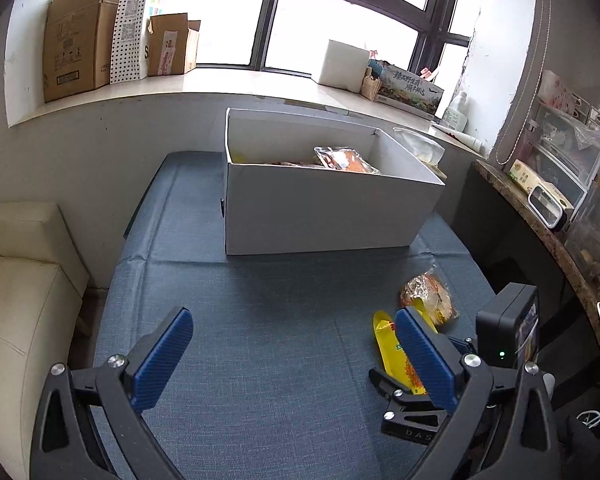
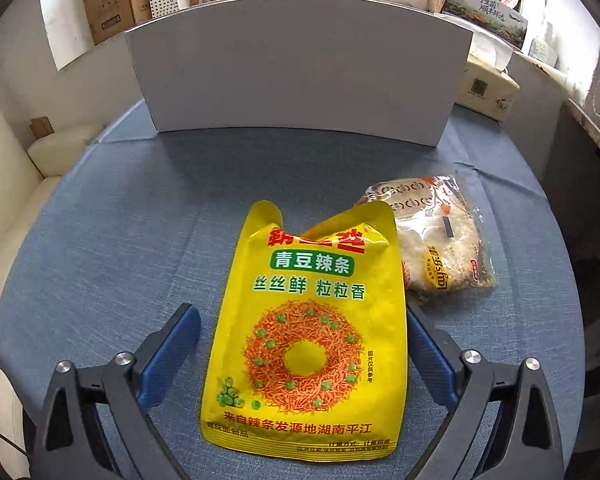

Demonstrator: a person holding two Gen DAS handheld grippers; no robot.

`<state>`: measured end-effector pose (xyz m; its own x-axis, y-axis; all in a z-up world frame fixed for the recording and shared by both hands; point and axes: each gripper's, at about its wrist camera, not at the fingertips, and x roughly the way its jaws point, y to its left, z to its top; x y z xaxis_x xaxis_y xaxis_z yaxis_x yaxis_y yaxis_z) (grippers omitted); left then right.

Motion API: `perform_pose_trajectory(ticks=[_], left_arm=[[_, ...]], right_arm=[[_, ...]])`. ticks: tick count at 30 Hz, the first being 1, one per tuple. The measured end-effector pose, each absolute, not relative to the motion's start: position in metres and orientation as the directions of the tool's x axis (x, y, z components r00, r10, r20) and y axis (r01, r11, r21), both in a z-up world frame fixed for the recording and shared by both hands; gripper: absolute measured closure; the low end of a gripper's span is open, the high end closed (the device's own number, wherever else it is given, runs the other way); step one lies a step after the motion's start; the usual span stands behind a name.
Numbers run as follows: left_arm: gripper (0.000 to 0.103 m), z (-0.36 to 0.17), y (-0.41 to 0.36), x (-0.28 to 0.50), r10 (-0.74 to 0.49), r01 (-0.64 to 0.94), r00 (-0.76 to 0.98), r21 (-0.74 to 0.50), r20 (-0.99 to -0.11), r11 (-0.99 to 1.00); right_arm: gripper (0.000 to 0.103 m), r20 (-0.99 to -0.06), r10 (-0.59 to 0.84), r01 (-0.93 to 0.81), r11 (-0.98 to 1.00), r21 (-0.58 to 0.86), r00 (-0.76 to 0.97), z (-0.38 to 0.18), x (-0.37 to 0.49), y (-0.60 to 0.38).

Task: Organize snacks
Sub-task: 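Grasp the yellow noodle snack bag with the right gripper, then grasp the round bread bun with the left gripper while the right lifts the yellow bag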

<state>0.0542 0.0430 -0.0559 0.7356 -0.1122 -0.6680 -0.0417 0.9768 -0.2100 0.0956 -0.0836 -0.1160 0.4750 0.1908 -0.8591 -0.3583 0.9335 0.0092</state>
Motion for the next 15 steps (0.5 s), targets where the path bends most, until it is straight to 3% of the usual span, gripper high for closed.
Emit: perform_pose_trajectory(ticks=[2, 3, 4, 10, 15], left_arm=[[0.0, -0.058, 0.042, 0.055, -0.109, -0.043, 0.731, -0.205, -0.673, 0.978], [0.0, -0.058, 0.041, 0.055, -0.108, -0.042, 0.73, -0.202, -0.675, 0.979], [0.0, -0.059, 0.04, 0.056, -0.108, -0.038, 0.728, -0.197, -0.677, 0.98], [0.0, -0.062, 0.024, 0.067, -0.133, 0.013, 0.711, -0.175, -0.691, 0.984], [0.0, -0.066, -0.02, 0.093, -0.208, 0.137, 0.658, -0.156, -0.724, 0.978]], right_arm=[[0.031, -0.852, 0.235, -0.387, 0.921, 0.042, 0.468, -0.111, 0.092, -0.089], [0.043, -0.848, 0.25, -0.406, 0.913, 0.046, 0.466, -0.109, 0.09, -0.092], [0.047, -0.844, 0.276, -0.415, 0.907, 0.069, 0.461, -0.108, 0.088, -0.097], [0.053, -0.787, 0.391, -0.429, 0.885, 0.18, 0.477, -0.084, 0.071, -0.143], [0.053, -0.724, 0.386, -0.339, 0.915, 0.22, 0.571, -0.053, 0.058, -0.2]])
